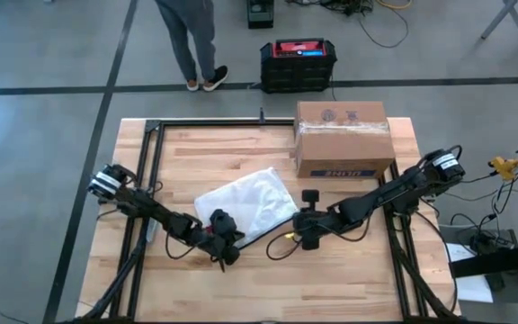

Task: Unpack boxes
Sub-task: Open the white zip bag, then open the cardboard box using knife

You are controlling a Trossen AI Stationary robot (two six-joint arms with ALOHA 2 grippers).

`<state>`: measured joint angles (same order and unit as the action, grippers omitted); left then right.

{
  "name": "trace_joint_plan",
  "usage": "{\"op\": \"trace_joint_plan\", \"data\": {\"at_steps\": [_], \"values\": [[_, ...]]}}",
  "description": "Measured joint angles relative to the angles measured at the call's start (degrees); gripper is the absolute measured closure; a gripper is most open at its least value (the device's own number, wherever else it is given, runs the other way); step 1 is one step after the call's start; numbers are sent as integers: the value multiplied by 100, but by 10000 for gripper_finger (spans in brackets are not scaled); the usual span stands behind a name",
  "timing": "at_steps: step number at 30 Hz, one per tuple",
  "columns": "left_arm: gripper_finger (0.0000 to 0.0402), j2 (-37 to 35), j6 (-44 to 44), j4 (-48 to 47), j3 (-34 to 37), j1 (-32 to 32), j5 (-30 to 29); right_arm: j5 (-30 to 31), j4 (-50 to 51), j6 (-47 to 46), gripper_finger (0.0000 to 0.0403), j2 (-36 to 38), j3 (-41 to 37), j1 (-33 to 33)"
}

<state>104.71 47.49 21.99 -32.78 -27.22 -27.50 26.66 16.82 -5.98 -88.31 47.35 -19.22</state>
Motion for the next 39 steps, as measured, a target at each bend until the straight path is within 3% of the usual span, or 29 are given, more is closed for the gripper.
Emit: {"op": "trace_joint_plan", "data": {"at_steps": [6,11,15,22,26,32,39], "values": [[401,-123,-137,-190,23,-22,64,15,1260,-381,403,184,0,2],[401,-183,-200,-219,26,-12,54,17,1335,-372,403,192,0,2],[401,-710,-610,-752,77,97,15,18,1157,-39,395,194,18,57],[402,-2396,-961,-2578,41,455,-584,-270,1185,395,310,194,500,408],[401,-2747,-849,-2478,133,472,-711,-312,1170,611,251,207,850,439],[401,-2098,-31,-2483,347,493,-742,-309,1165,866,205,205,1235,426],[402,-1236,1115,-2280,537,836,-921,-261,1473,1163,198,259,1607,525]]}}
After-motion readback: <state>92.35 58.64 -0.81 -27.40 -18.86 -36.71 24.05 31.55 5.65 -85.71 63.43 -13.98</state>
